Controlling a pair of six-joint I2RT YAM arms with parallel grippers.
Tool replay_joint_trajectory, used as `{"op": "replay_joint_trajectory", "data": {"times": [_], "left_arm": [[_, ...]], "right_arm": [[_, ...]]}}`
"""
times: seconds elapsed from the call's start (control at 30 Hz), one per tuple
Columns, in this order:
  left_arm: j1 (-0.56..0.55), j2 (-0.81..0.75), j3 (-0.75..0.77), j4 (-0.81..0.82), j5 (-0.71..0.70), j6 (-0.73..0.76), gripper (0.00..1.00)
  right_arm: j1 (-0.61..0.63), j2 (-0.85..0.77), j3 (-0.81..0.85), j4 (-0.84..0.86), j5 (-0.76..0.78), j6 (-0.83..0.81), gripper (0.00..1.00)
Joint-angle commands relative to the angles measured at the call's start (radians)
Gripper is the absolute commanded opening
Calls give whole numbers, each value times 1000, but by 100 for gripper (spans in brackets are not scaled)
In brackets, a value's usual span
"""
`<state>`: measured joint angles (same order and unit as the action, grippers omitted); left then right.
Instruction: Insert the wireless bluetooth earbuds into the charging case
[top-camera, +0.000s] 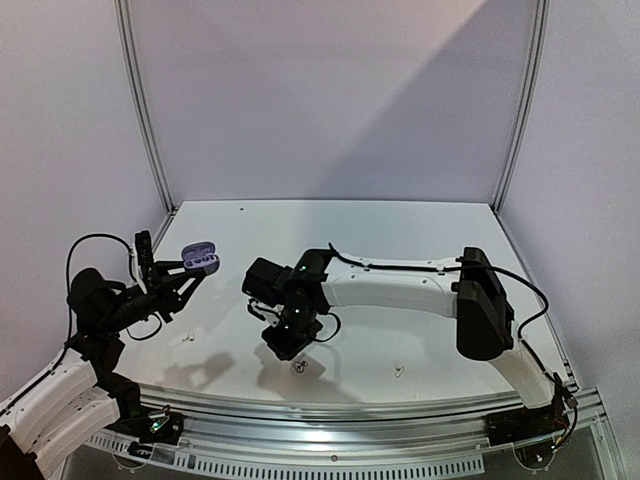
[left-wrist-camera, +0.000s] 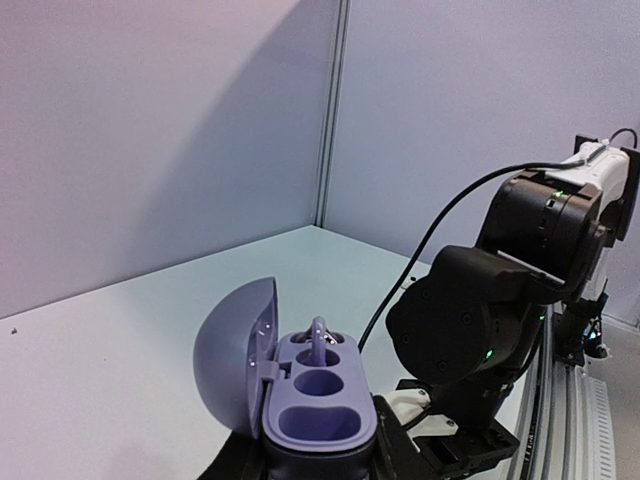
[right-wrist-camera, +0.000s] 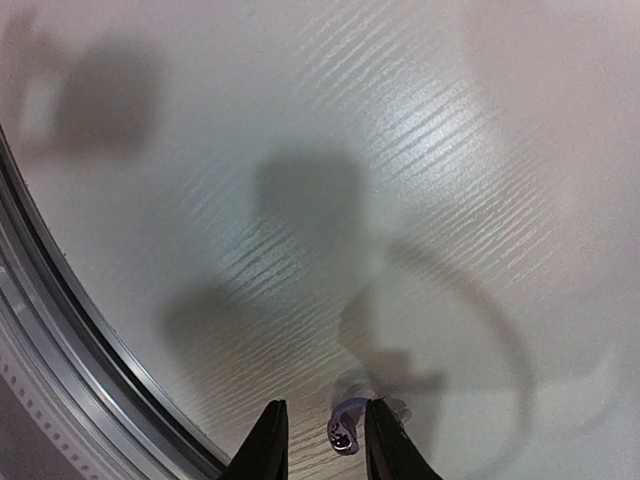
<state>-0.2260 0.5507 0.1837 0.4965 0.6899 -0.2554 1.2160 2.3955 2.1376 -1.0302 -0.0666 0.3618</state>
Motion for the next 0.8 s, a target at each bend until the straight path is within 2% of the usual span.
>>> {"op": "replay_joint_trajectory", "data": {"times": [0.0, 0.13, 0.33, 0.5, 0.77], "left_arm": [[11, 5, -13, 20, -7, 1, 0], [12, 4, -14, 20, -7, 0, 0], [11, 2, -13, 17, -6, 1, 0], [12, 2, -15, 17, -6, 0, 0], [12, -3, -16, 17, -6, 1, 0]], "right_arm": [[8, -11, -34, -17, -27, 45, 24], [8, -14, -83, -14, -33, 74, 25], [7, -1, -63, 7, -10, 83, 24], [7, -9, -91, 6, -17, 95, 19], [7, -52, -118, 2, -4, 83, 16]]}}
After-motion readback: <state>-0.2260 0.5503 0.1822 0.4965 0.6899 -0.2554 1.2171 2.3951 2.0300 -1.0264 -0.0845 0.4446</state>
